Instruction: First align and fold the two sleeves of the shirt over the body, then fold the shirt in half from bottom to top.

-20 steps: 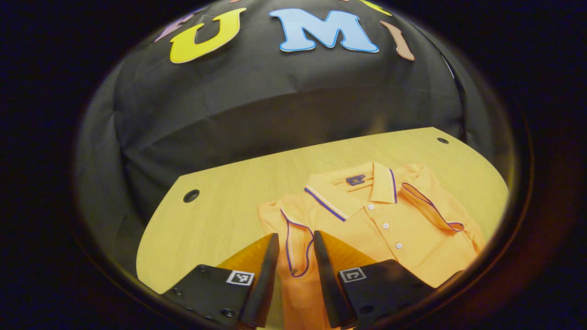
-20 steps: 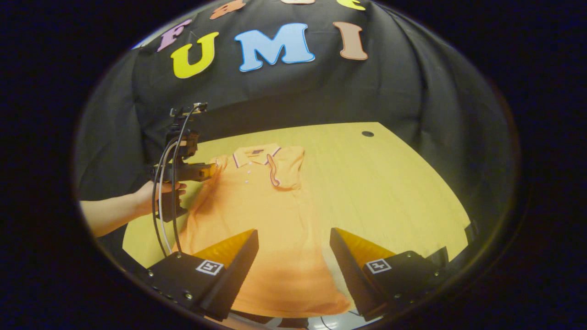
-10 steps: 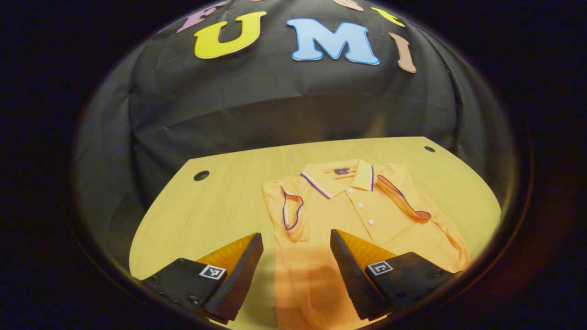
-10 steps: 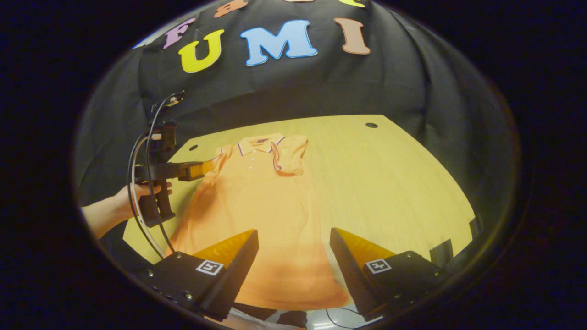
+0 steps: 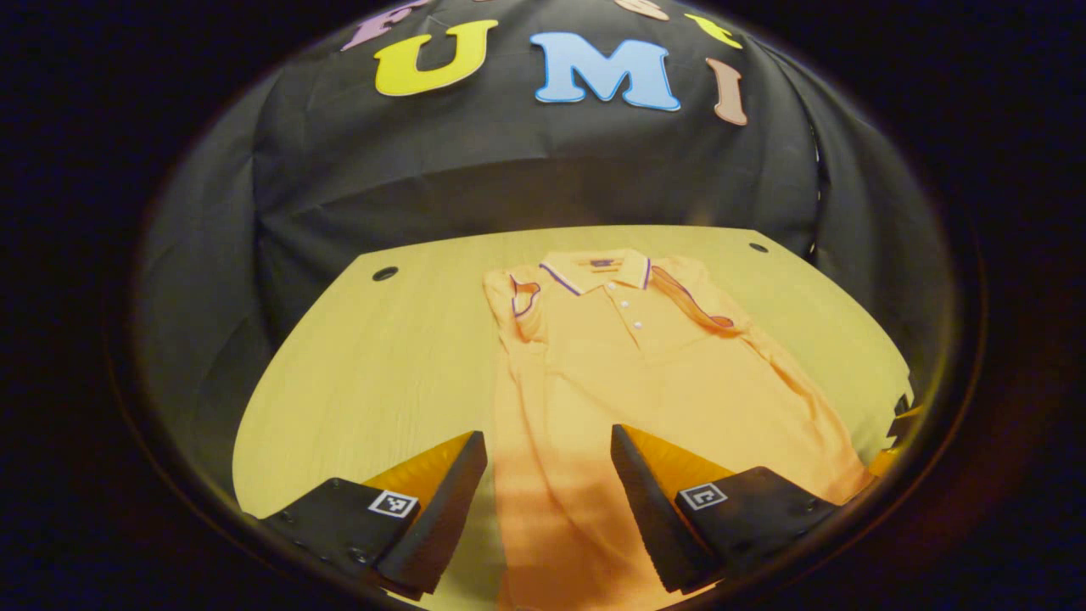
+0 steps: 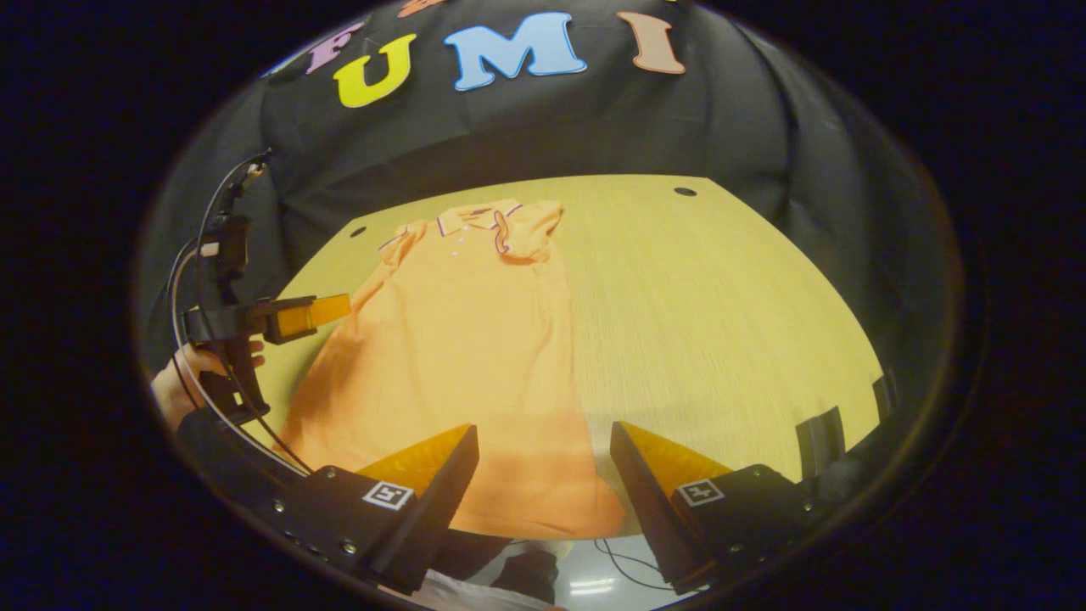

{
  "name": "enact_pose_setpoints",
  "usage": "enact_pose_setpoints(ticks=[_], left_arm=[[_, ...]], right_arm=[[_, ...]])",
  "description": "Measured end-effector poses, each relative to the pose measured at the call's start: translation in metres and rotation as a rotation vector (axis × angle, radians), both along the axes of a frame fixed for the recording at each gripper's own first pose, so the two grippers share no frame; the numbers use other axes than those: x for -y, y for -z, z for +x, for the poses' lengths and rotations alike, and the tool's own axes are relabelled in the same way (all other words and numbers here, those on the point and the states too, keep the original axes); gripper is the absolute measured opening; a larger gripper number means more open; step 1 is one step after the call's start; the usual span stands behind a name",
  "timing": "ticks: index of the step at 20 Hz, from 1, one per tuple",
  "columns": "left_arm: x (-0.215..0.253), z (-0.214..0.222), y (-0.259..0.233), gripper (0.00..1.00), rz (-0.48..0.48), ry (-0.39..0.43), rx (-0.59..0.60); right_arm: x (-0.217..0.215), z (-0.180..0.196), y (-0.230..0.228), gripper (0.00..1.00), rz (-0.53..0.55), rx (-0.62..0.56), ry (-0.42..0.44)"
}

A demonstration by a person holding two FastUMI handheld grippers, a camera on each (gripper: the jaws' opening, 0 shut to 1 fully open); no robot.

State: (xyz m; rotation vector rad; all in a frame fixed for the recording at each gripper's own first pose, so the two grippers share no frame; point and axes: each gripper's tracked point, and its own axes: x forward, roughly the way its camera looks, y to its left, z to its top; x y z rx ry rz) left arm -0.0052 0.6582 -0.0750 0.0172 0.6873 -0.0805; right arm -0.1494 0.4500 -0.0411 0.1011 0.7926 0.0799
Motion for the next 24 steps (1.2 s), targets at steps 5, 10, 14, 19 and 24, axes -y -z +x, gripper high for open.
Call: enact_pose_setpoints(ticks=[5, 10, 14, 19, 24], left_arm=[[-0.004, -0.065, 0.010, 0.96, -0.023, -0.022, -0.063], [-0.007, -0.124, 0.019, 0.97, -0.032, -0.026, -0.118], [-0.008, -0.162, 0.021, 0.96, -0.068, -0.033, -0.146], [-0.016, -0.196, 0.029, 0.97, -0.077, -0.042, -0.175], [-0.012, -0.198, 0.041, 1.00, -0.056, -0.027, -0.177]], right_arm=[[-0.001, -0.014, 0.013, 0.96, -0.002, -0.040, -0.036], [-0.003, -0.029, 0.022, 0.97, 0.000, -0.074, -0.063], [-0.002, -0.037, 0.029, 0.96, -0.018, -0.099, -0.084], [0.005, -0.046, 0.038, 0.97, -0.052, -0.126, -0.096], [0.008, -0.042, 0.045, 0.97, -0.091, -0.140, -0.102]])
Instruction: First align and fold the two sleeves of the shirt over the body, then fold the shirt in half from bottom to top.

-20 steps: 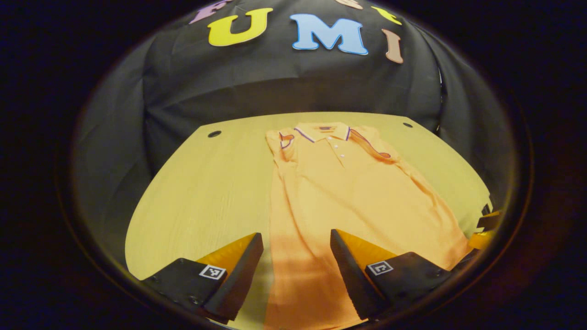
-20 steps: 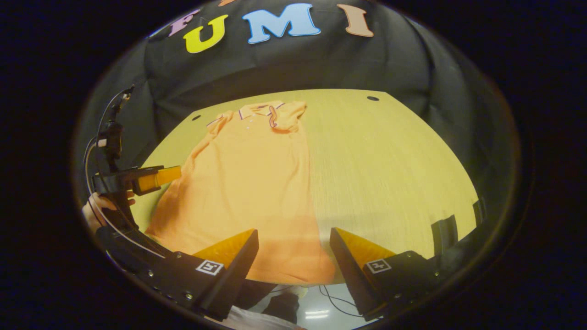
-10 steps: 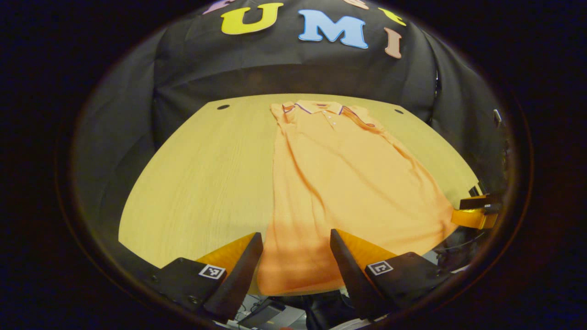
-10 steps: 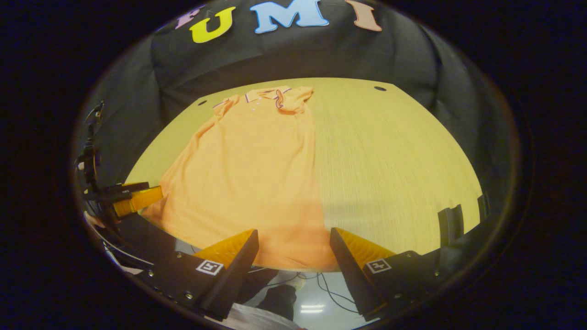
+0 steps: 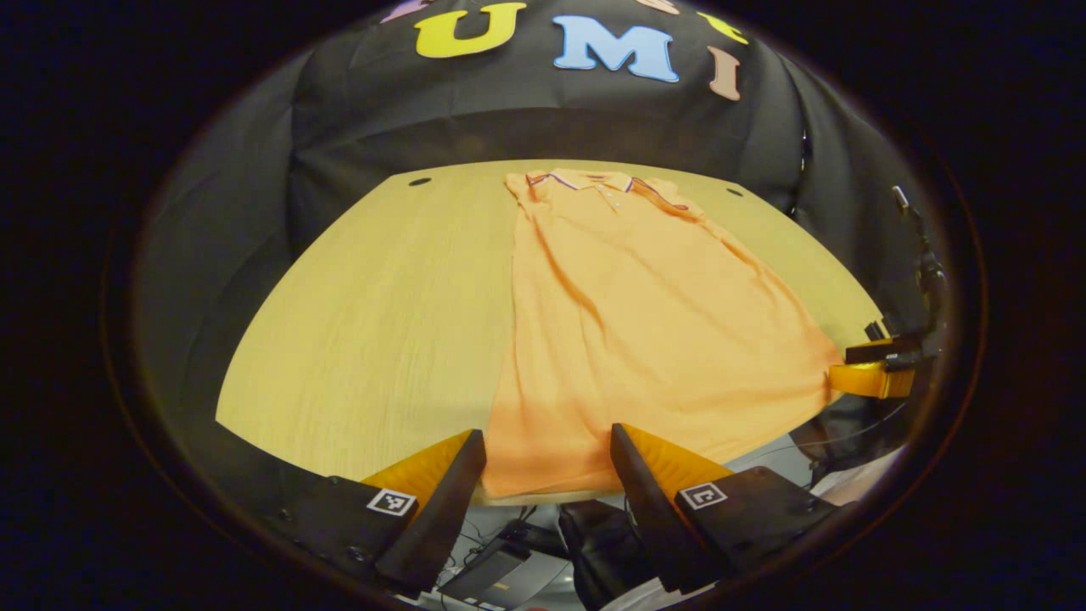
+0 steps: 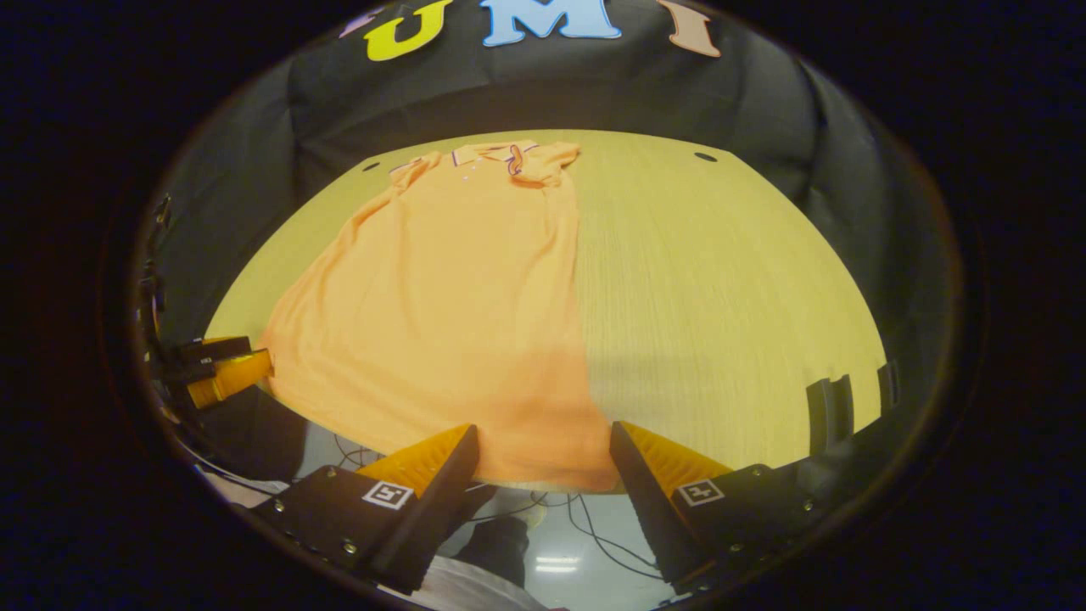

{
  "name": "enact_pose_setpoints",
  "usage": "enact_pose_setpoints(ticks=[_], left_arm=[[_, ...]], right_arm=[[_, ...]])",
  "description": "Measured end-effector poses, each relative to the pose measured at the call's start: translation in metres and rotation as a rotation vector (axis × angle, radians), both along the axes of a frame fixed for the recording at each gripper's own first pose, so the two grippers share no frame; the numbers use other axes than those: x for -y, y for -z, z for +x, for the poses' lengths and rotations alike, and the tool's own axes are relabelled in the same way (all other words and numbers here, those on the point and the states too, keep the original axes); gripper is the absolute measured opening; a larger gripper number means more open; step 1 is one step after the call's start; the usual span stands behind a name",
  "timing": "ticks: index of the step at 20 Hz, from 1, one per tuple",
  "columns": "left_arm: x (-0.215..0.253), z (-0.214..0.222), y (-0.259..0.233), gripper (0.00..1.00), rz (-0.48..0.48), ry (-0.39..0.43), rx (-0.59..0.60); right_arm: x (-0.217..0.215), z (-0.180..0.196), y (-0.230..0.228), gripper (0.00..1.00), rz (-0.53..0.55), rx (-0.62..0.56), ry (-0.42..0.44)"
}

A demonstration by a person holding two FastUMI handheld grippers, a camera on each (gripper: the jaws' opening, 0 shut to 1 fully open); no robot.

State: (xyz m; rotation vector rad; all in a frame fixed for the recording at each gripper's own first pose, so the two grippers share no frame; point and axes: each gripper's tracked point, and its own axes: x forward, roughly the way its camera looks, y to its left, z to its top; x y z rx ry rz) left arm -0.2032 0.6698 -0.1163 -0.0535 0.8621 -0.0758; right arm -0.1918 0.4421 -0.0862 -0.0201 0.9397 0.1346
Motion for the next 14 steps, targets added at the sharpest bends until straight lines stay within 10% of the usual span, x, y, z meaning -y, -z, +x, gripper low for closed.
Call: enact_pose_setpoints(ticks=[7, 14], left_arm=[[0.016, 0.001, 0.004, 0.92, 0.028, 0.036, 0.018], [0.032, 0.001, 0.005, 0.16, 0.038, 0.064, 0.044]], right_arm=[[-0.006, 0.001, 0.004, 0.94, -0.033, 0.010, -0.046], [-0.014, 0.001, 0.001, 0.24, 0.029, 0.013, -0.018]])
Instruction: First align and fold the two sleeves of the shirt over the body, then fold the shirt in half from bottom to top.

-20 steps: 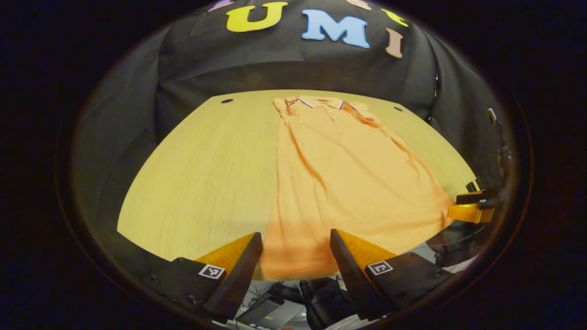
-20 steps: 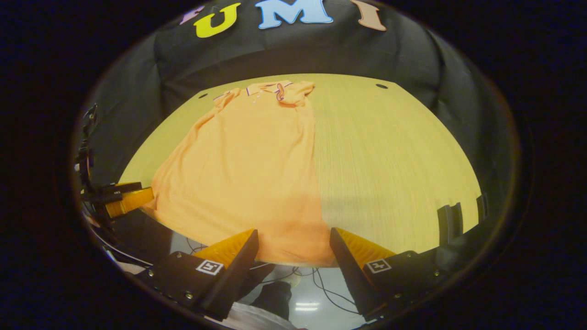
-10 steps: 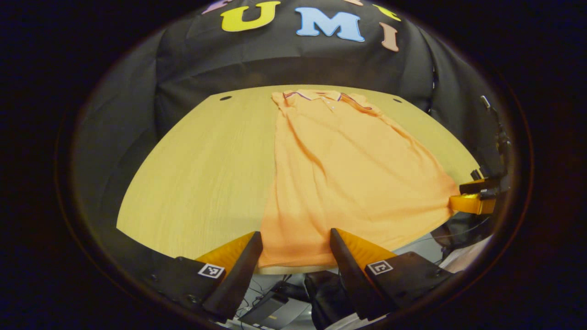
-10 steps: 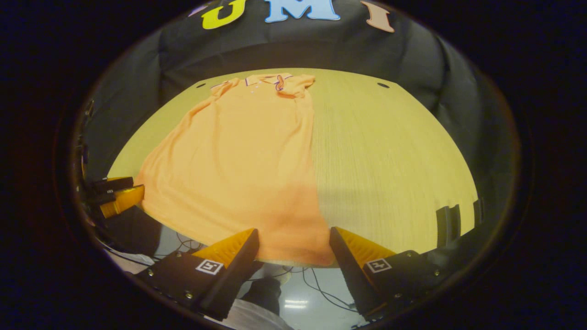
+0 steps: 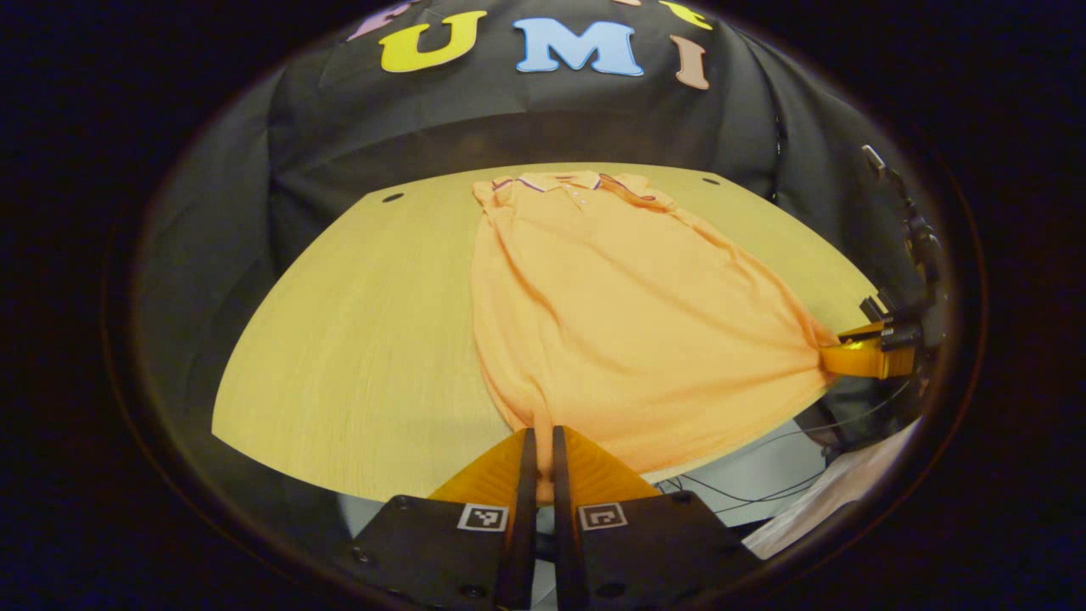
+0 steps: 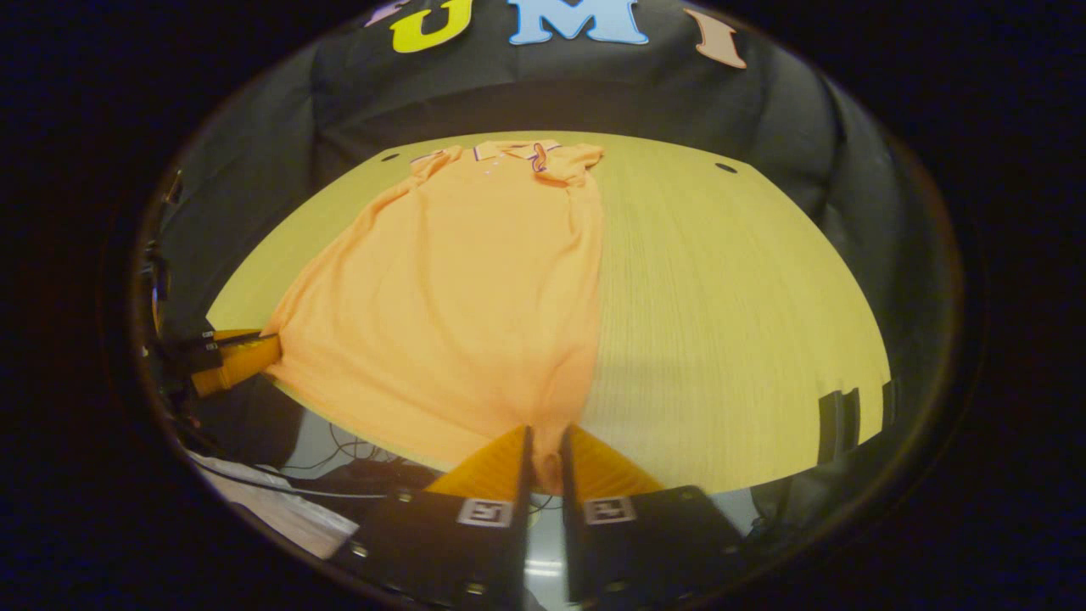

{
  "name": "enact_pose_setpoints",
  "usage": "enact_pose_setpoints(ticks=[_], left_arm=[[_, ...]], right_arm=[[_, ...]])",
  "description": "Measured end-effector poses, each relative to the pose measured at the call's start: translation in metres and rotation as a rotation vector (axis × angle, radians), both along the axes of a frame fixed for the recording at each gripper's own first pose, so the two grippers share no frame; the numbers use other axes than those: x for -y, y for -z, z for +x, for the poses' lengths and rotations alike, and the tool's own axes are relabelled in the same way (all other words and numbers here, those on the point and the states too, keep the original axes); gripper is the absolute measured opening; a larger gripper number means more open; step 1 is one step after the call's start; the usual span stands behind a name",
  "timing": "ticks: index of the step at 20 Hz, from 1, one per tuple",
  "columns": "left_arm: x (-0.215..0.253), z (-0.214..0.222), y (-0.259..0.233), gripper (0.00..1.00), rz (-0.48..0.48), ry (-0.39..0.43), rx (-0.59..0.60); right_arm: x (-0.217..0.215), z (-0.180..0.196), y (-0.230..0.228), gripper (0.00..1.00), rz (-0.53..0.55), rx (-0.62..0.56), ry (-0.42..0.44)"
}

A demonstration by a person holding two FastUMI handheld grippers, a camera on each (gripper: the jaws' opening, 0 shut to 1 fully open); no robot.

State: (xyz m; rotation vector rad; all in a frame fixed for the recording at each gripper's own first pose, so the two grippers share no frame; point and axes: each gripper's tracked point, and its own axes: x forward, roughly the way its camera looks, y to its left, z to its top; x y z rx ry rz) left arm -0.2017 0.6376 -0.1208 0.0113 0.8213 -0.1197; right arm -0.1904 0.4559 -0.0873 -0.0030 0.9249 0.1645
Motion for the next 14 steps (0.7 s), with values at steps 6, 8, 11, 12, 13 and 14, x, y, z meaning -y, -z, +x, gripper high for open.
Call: enact_pose_setpoints(ticks=[6, 8, 11, 12, 13, 14], left_arm=[[0.001, 0.003, -0.006, 0.07, 0.046, -0.012, -0.005], [0.005, 0.009, -0.017, 0.06, 0.054, -0.013, 0.018], [0.007, 0.023, -0.038, 0.07, 0.065, -0.018, 0.062], [0.007, 0.030, -0.048, 0.07, 0.065, -0.022, 0.080], [0.006, 0.038, -0.057, 0.07, 0.062, -0.026, 0.097], [0.004, 0.048, -0.066, 0.06, 0.056, -0.031, 0.116]], right_arm=[[-0.001, 0.000, -0.009, 0.02, 0.130, -0.016, 0.043], [0.003, 0.004, -0.023, 0.02, 0.136, 0.016, 0.040], [0.006, 0.017, -0.048, 0.02, 0.139, 0.053, 0.027], [0.007, 0.022, -0.058, 0.02, 0.141, 0.069, 0.024], [0.007, 0.031, -0.070, 0.02, 0.142, 0.087, 0.020], [0.007, 0.039, -0.079, 0.02, 0.142, 0.104, 0.016]])
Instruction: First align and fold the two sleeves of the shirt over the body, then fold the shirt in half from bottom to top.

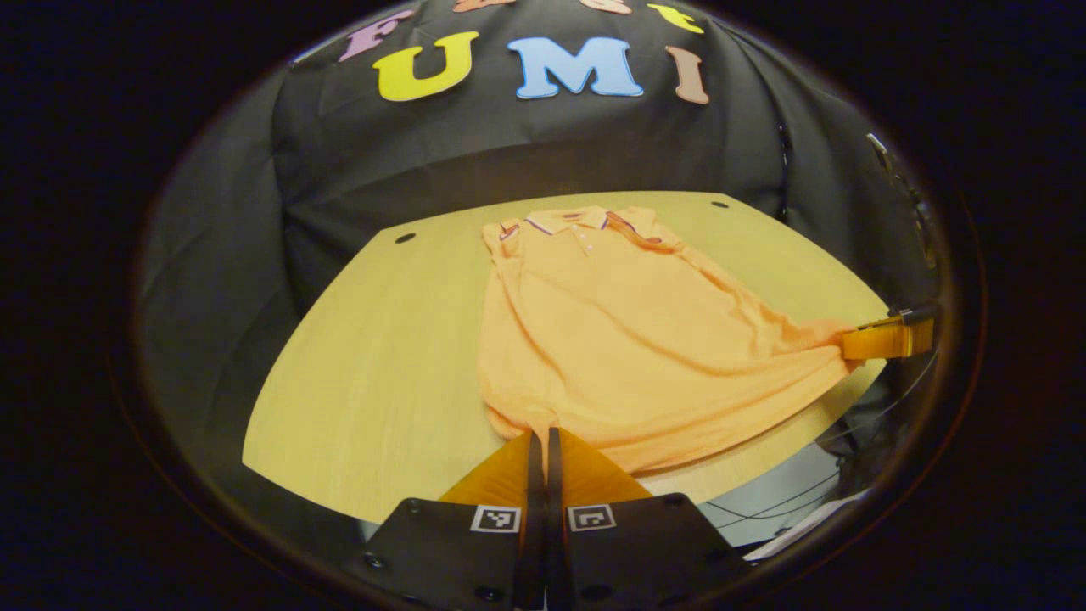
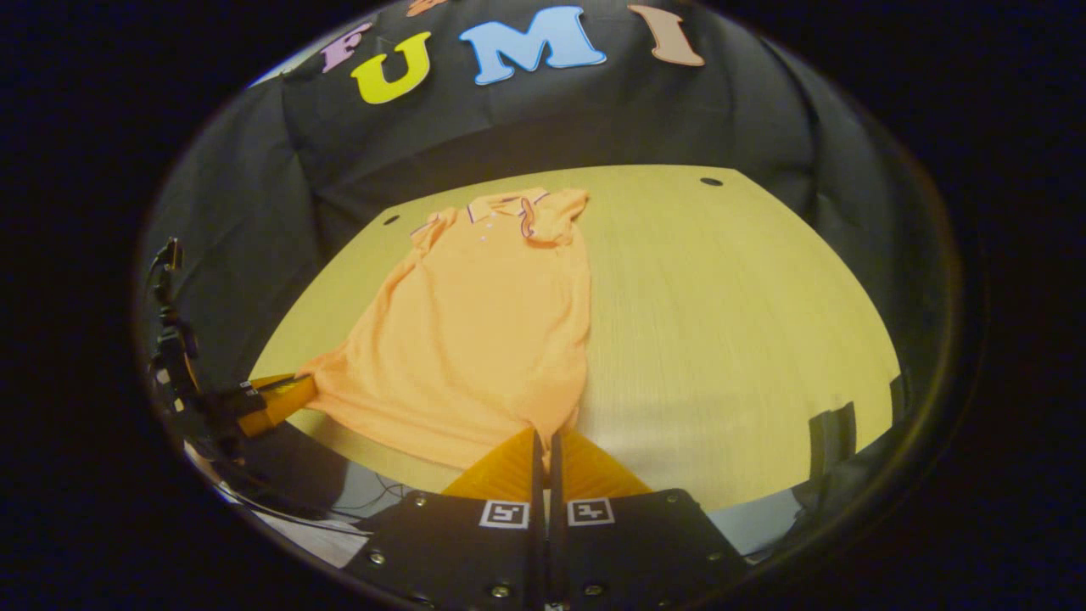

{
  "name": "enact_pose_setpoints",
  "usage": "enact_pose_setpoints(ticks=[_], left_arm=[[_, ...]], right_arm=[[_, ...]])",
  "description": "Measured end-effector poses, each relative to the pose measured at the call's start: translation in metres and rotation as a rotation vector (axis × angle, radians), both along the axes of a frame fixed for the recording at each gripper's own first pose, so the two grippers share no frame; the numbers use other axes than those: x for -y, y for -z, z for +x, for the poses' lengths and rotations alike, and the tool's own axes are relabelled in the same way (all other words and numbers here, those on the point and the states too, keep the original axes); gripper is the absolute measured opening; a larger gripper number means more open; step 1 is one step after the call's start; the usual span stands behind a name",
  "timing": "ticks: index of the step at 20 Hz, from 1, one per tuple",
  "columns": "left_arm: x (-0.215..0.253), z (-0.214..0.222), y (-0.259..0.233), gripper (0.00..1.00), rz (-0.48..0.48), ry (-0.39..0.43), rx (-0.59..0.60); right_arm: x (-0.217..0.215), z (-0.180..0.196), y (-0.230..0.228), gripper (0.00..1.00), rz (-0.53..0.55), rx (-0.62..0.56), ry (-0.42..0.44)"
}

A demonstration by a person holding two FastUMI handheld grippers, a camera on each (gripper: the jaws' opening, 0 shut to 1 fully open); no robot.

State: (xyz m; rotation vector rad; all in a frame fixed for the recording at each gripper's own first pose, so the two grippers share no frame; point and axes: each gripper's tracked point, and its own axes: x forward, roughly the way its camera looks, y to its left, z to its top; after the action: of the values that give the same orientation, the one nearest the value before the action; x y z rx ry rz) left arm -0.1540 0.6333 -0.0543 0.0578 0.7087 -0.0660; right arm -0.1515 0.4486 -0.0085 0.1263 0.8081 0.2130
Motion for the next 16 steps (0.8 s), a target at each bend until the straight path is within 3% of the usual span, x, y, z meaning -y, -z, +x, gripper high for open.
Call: enact_pose_setpoints(ticks=[8, 16], left_arm=[[-0.015, 0.103, -0.066, 0.06, -0.028, 0.010, 0.129], [-0.033, 0.210, -0.088, 0.06, -0.063, 0.059, 0.191]], right_arm=[[-0.008, 0.088, -0.061, 0.02, -0.062, 0.103, -0.003], [-0.019, 0.195, -0.100, 0.02, -0.123, 0.183, 0.051]])
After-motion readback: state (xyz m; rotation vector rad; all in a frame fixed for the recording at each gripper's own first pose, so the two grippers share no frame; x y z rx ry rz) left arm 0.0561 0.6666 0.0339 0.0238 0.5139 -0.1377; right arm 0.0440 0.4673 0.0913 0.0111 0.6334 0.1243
